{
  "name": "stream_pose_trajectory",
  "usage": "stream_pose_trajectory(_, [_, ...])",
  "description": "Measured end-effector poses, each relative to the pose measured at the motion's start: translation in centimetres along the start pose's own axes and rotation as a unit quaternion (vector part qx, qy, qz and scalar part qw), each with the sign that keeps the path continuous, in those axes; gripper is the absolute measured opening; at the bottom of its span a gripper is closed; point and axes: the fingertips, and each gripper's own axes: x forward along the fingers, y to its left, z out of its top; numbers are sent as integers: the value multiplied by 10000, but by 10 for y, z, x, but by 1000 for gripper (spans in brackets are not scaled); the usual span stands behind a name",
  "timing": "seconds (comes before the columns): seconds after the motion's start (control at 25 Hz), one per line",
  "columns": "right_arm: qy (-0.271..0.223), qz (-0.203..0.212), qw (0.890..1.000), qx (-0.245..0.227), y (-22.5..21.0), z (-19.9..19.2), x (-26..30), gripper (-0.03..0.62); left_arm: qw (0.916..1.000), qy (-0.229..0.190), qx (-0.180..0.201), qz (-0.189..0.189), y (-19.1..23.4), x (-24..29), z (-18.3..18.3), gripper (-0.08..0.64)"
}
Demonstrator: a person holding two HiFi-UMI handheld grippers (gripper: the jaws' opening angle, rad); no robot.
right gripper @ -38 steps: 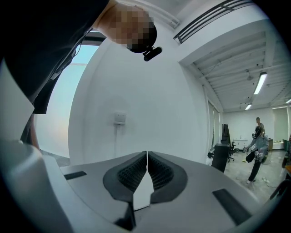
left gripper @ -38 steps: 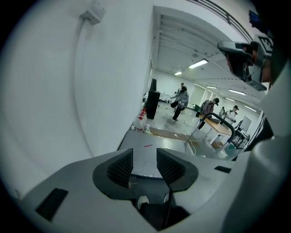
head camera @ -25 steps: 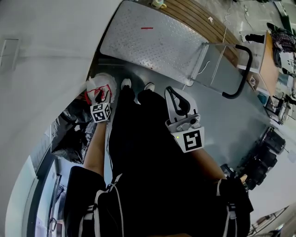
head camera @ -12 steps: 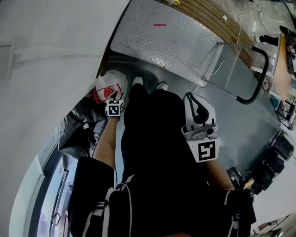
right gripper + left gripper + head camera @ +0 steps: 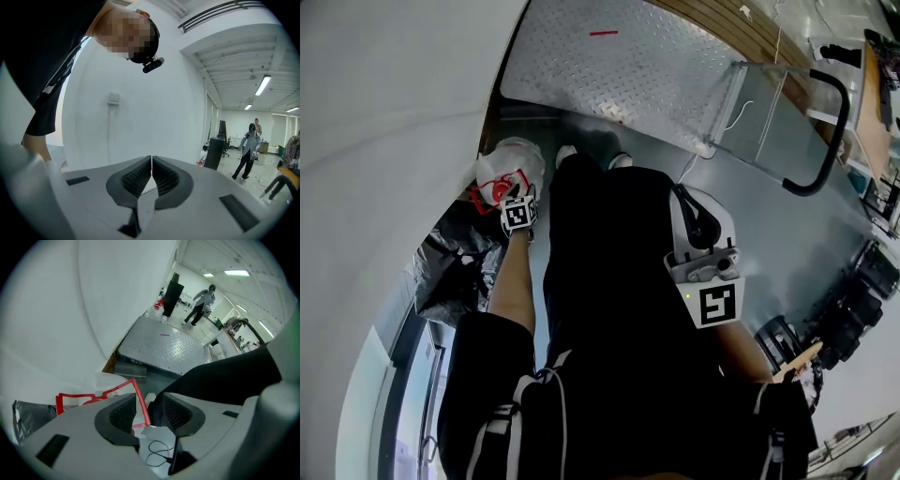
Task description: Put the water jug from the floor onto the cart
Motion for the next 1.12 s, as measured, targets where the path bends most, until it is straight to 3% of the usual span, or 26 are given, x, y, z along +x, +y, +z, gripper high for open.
stream_pose_trajectory(0.12, [91, -25, 9994, 330, 3, -20, 6, 20, 9995, -87, -295, 94, 12, 12, 5, 178])
stream_pose_trajectory(0.4, [206, 139, 9983, 533, 16, -48, 14, 20, 9992, -81, -358, 127, 24, 27, -4, 178])
stream_pose_trajectory(0.76, [553, 276, 9971, 441, 29, -69, 24, 20, 9972, 456, -388, -451, 13, 66, -27, 181])
stream_pose_trajectory(1.0, [659, 238, 9966, 441, 25, -73, 23, 20, 9952, 501, -728, -413, 18, 75, -16, 179])
stream_pose_trajectory(1.12, [634, 202, 9968, 432, 21, -71, 25, 19, 9957, 581, -603, -388, 16, 76, -15, 139])
